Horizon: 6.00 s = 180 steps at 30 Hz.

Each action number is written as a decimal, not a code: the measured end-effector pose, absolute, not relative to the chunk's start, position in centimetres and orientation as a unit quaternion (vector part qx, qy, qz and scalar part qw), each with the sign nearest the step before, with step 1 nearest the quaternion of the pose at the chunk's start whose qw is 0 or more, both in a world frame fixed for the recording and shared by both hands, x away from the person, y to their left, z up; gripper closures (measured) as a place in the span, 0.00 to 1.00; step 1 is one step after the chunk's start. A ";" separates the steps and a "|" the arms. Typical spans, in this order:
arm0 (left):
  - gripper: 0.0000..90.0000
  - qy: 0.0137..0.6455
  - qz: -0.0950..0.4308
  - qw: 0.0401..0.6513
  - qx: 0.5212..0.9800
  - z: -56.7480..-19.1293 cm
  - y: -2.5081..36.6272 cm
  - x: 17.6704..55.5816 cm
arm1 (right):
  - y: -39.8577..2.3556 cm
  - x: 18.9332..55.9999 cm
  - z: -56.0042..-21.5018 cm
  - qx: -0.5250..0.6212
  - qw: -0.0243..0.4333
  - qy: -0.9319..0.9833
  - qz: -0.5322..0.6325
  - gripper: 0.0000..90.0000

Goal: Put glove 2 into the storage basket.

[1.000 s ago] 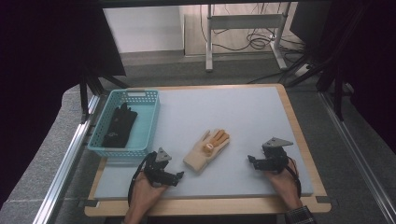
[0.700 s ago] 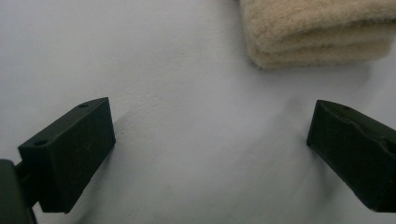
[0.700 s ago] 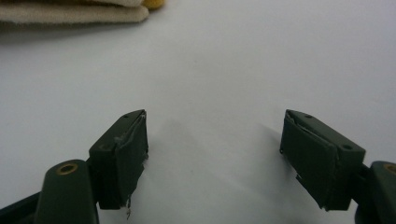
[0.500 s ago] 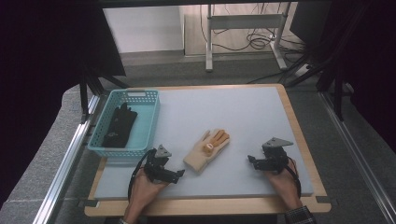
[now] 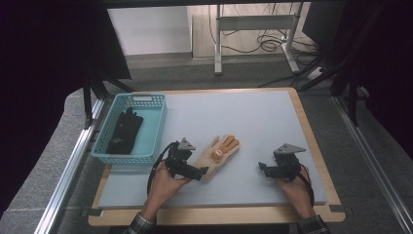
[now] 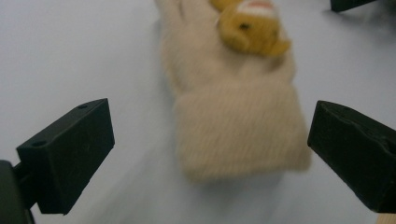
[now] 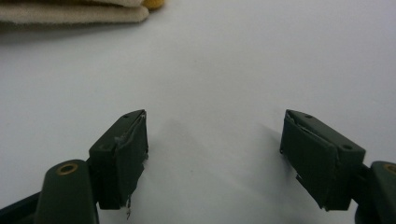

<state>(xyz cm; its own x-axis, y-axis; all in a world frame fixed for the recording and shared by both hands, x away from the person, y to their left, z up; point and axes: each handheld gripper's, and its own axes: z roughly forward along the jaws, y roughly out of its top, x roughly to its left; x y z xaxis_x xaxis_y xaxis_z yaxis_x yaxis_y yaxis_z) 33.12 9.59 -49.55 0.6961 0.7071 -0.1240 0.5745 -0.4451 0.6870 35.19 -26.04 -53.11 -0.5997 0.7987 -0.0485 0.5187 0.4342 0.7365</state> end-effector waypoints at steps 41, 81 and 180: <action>0.69 0.369 0.080 0.314 0.871 -51.5 5.1 36.2 | -26.0 35.2 -53.1 0.401 0.199 0.823 0.350 0.25; 0.66 0.519 0.209 0.289 0.777 -40.9 21.8 39.3 | -26.1 35.2 -53.1 0.400 0.199 0.823 0.351 0.25; 0.16 0.596 0.158 0.312 0.723 -46.6 30.7 41.1 | -26.0 35.2 -53.1 0.400 0.199 0.823 0.351 0.25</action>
<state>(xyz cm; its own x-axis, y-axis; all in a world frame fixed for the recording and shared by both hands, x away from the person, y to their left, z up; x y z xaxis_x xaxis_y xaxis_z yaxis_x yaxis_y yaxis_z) 41.11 30.67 -46.62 0.2393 0.9602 -0.1442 0.7628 -0.0941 0.6397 35.18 -26.04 -53.13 -0.6000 0.7987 -0.0464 0.5191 0.4327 0.7371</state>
